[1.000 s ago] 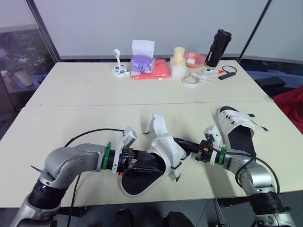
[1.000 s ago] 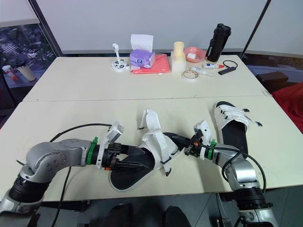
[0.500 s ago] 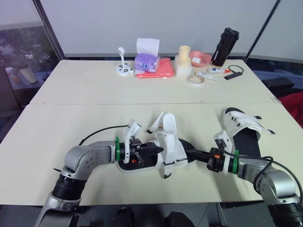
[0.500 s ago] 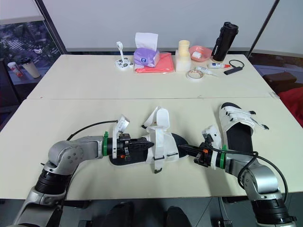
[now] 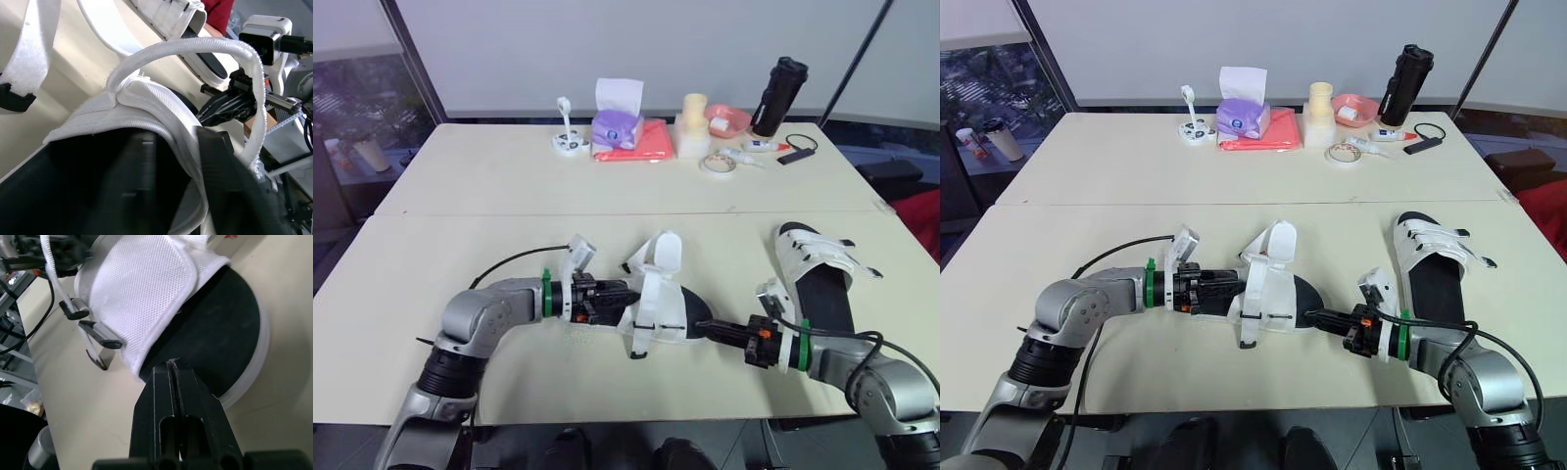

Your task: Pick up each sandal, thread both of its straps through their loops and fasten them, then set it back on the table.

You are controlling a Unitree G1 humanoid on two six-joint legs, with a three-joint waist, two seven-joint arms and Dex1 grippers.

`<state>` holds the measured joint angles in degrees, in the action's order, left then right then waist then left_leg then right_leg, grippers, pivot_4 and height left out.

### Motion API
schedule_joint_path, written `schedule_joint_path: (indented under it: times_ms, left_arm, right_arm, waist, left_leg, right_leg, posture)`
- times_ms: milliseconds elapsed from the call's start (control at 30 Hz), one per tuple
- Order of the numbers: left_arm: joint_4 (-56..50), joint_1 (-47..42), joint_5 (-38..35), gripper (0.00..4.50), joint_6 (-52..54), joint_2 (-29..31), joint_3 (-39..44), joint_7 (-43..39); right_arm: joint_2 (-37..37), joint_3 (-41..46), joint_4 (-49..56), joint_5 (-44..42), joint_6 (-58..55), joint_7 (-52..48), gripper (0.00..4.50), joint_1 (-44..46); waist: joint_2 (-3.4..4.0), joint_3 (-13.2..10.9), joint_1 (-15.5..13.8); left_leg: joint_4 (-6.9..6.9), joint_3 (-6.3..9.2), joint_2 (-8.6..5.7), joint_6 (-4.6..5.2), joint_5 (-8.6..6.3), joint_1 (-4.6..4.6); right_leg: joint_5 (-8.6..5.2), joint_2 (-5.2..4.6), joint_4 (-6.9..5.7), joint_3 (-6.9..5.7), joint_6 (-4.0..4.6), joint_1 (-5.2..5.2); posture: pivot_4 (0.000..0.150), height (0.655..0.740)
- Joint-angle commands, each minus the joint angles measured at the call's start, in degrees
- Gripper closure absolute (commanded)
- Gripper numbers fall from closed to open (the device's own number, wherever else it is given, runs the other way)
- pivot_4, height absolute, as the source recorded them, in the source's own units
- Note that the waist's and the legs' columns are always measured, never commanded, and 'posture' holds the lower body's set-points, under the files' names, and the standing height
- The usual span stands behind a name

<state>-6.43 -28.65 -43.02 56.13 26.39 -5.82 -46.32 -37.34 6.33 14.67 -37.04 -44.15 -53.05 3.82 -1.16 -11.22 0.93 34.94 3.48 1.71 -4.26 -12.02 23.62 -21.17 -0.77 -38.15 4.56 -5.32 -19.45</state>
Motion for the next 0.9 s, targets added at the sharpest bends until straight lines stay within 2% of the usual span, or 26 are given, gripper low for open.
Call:
schedule_joint_path:
  times_ms: [33, 100, 267, 400, 633, 733, 900]
  left_arm:
    - [-4.5, 1.5, -0.8, 0.92, 0.6, 1.9, 3.3, 1.1]
    - [-6.8, 2.5, -2.3, 0.05, 1.4, 3.9, 5.7, 0.7]
    - [-14.6, 6.3, -13.1, 0.05, 6.4, 11.0, 13.9, -4.2]
    - [-21.7, 11.9, -18.5, 0.05, 8.9, 15.8, 14.2, -7.4]
    - [-19.6, 13.0, -12.0, 0.05, 4.5, 13.4, 5.7, -5.6]
    - [-17.5, 12.0, -7.8, 0.05, 1.4, 12.9, 1.3, -7.7]
    - [-14.7, 10.8, -5.2, 0.05, -1.0, 11.8, -2.7, -10.6]
  right_arm:
    - [-0.8, 1.4, 0.5, -0.5, 1.5, -0.5, 4.50, 0.5]
    - [-0.8, 0.7, 0.6, -0.4, 1.8, -0.8, 4.50, 0.6]
    - [-0.2, -1.6, -0.9, 1.3, 2.8, -0.9, 4.50, 1.9]
    - [0.8, -3.3, -2.6, 2.4, 3.5, -0.4, 4.50, 3.8]
    - [3.0, -4.2, -6.2, 5.0, 5.5, 2.1, 4.50, 6.5]
    - [3.1, -4.2, -6.0, 4.7, 5.2, 2.1, 4.50, 6.8]
    - [3.5, -3.4, -5.3, 4.0, 4.7, 3.2, 4.50, 6.9]
  waist:
    - [0.01, 0.0, 0.1]
    - [0.02, 0.0, 0.2]
    - [0.04, 0.0, 0.2]
    - [0.04, -0.1, 0.2]
    - [0.05, -0.1, -0.1]
    - [0.05, -0.1, 0.0]
    - [0.05, -0.1, 0.0]
  left_leg:
    - [0.00, 0.00, 0.01, 0.00, 0.00, 0.00]
    - [-0.02, 0.00, 0.03, 0.00, 0.00, 0.00]
    - [-0.06, 0.00, 0.09, 0.00, 0.00, 0.00]
    - [-0.07, -0.04, 0.09, 0.00, 0.00, 0.00]
    - [0.03, -0.02, 0.07, 0.00, 0.00, -0.01]
    - [0.03, -0.01, 0.06, 0.00, 0.00, -0.01]
    - [-0.02, -0.02, 0.06, 0.00, 0.00, -0.01]
  right_leg:
    - [0.00, 0.00, 0.00, 0.00, 0.00, 0.00]
    - [0.00, 0.03, -0.01, 0.00, 0.00, -0.03]
    - [0.00, 0.01, -0.02, 0.00, 0.01, -0.05]
    - [0.00, -0.10, 0.00, 0.02, 0.00, -0.05]
    - [0.00, -0.10, 0.00, 0.00, 0.01, 0.01]
    - [0.00, -0.06, -0.01, 0.00, 0.01, 0.00]
    - [0.00, -0.04, -0.01, 0.00, 0.01, -0.02]
  posture:
    - [0.150, 0.7400]
    - [0.150, 0.7400]
    - [0.150, 0.7400]
    - [0.150, 0.7400]
    - [0.150, 0.7400]
    - [0.150, 0.7400]
    - [0.150, 0.7400]
